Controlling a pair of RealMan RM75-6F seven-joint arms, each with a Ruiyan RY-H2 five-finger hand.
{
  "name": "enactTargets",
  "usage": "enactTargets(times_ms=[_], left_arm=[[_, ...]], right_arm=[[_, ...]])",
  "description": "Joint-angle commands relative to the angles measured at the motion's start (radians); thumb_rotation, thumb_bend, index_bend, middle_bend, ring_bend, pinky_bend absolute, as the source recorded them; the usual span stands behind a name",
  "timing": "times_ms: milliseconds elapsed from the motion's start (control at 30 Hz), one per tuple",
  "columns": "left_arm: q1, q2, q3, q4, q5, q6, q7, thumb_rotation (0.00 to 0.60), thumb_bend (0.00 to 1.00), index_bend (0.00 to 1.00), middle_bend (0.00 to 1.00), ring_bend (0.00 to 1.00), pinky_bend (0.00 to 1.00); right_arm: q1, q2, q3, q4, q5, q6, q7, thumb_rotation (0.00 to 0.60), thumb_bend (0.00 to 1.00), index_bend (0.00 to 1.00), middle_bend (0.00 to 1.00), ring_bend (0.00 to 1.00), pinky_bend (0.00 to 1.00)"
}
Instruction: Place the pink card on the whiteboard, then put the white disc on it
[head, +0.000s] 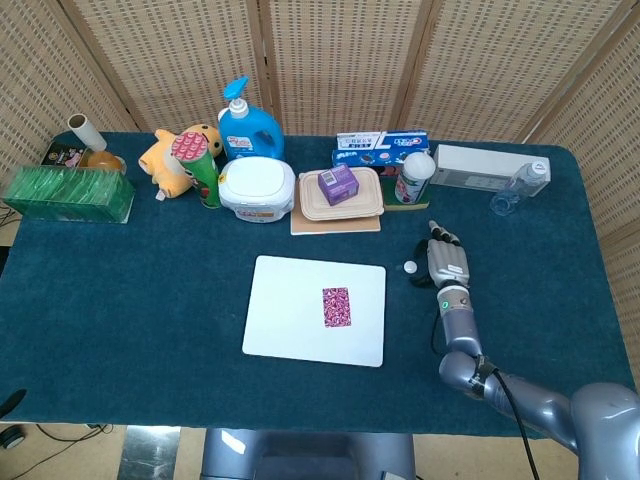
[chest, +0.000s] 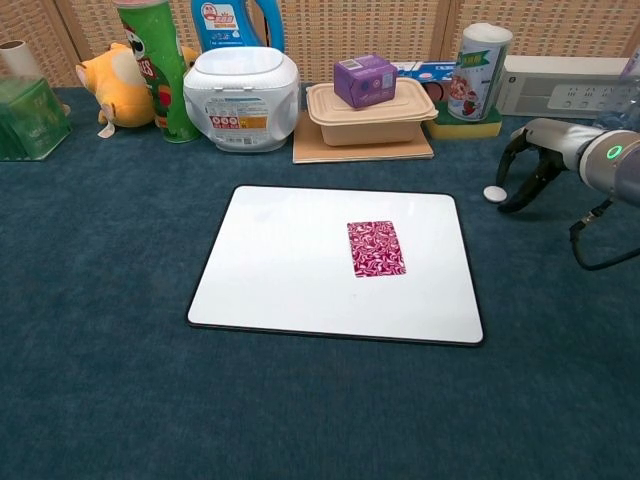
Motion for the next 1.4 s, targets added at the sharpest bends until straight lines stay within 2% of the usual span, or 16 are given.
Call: enactTargets(times_ms=[33,433,800,1200,1400], left_arm=[[0.0,0.0,0.0,0.0,0.0,-0.001,0.0,0.6,0.13,0.0,0.0,0.0,0.0],[-0.001,-0.001,0.001,-0.002,0.003,0.0,0.004,0.6,0.13,0.0,0.0,0.0,0.0],[-0.001,-0.002,-0.002,0.0,0.0,0.001,0.0,0.6,0.13,0.0,0.0,0.0,0.0],[0.0,-0.002,-0.002,-0.002,-0.003,0.001,0.001,0.6,0.13,0.0,0.0,0.0,0.0],[-0.002,0.001,-0.001,-0.003,-0.003,-0.004,0.001,0.6,0.13,0.0,0.0,0.0,0.0]], right_arm=[[-0.002,-0.002,0.003,0.003,0.001,-0.005,0.004,0.6,0.27,0.43,0.01,0.0,0.04],[-0.005,-0.022,0.02,0.025,0.005,-0.007,0.013,0.6,0.28,0.46,0.02,0.0,0.07],[-0.003,-0.052,0.035,0.05,-0.001,0.017,0.009,0.6,0.31,0.52,0.05,0.0,0.11],[-0.012,-0.046,0.046,0.026,-0.016,0.024,0.007,0.6,0.33,0.54,0.06,0.0,0.12],[-0.017,-0.017,0.053,-0.037,-0.034,0.046,0.001,0.6,0.33,0.54,0.06,0.0,0.12]])
